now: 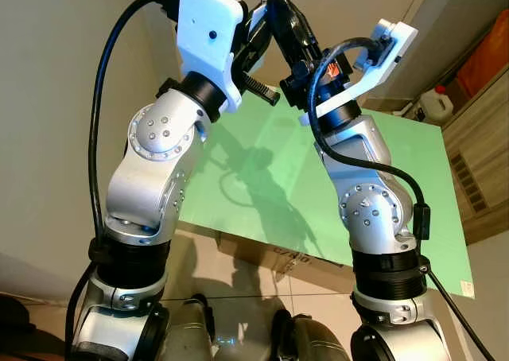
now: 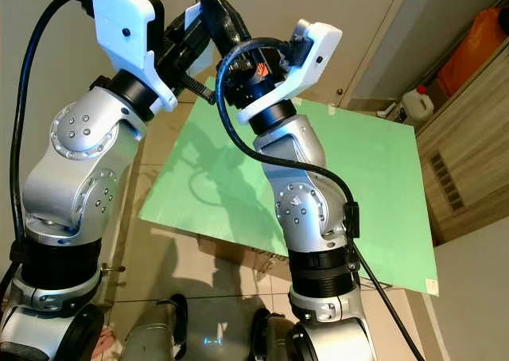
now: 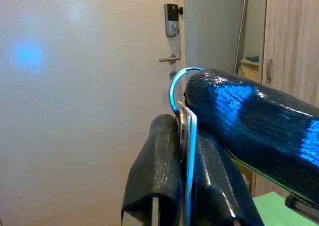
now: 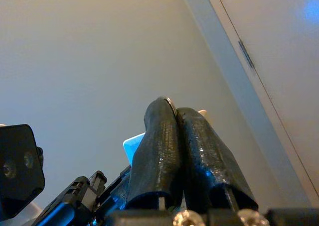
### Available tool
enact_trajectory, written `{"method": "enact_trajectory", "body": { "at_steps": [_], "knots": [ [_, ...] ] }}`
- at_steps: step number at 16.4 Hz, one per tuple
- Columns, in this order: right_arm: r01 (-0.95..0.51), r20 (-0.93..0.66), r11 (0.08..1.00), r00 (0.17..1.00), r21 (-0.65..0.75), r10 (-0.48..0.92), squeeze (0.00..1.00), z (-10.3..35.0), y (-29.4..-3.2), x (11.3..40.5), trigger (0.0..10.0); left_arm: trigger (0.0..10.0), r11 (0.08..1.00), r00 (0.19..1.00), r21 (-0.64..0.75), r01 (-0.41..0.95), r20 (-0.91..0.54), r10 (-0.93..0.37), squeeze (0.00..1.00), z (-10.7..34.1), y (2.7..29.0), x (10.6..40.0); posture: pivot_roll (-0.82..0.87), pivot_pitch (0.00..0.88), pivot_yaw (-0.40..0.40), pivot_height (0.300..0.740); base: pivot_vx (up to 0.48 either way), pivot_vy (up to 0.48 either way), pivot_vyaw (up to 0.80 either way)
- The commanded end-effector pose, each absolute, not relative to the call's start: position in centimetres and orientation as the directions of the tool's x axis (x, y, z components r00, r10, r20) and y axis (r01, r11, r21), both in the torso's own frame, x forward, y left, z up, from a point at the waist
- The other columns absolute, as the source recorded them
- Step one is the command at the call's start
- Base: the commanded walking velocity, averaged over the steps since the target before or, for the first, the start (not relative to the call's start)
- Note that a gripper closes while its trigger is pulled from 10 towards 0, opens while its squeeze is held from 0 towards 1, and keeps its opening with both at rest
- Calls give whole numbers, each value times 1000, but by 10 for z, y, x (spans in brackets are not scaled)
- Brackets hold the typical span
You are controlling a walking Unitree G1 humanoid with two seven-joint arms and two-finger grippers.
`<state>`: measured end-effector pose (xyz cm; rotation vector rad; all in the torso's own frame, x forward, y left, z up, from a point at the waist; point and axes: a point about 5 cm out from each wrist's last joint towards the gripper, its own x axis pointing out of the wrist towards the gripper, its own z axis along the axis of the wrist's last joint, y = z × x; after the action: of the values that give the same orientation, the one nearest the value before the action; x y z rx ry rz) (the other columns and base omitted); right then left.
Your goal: Hang keys on a hook
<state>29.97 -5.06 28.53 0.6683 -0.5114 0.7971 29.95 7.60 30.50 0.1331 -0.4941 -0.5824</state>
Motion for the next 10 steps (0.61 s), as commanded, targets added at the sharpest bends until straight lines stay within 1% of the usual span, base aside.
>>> {"method": "enact_trajectory", "body": {
  "at_steps": [1, 4, 10],
  "knots": [
    [-793, 638, 474, 598, 384, 484, 0, 284, -40, 299, 0, 10000, 792, 674, 279, 543, 418, -609, 0, 309, 63, 292, 178, 148, -53, 740, 0, 0, 0],
    [-788, 637, 464, 608, 406, 475, 0, 283, -41, 300, 0, 10000, 815, 708, 228, 532, 408, -576, 0, 306, 67, 298, 179, 150, -51, 740, 0, 0, 0],
    [-788, 637, 464, 608, 406, 475, 0, 283, -41, 300, 0, 10000, 815, 708, 228, 532, 408, -576, 0, 306, 67, 298, 179, 150, -51, 740, 0, 0, 0]
  ]
}}
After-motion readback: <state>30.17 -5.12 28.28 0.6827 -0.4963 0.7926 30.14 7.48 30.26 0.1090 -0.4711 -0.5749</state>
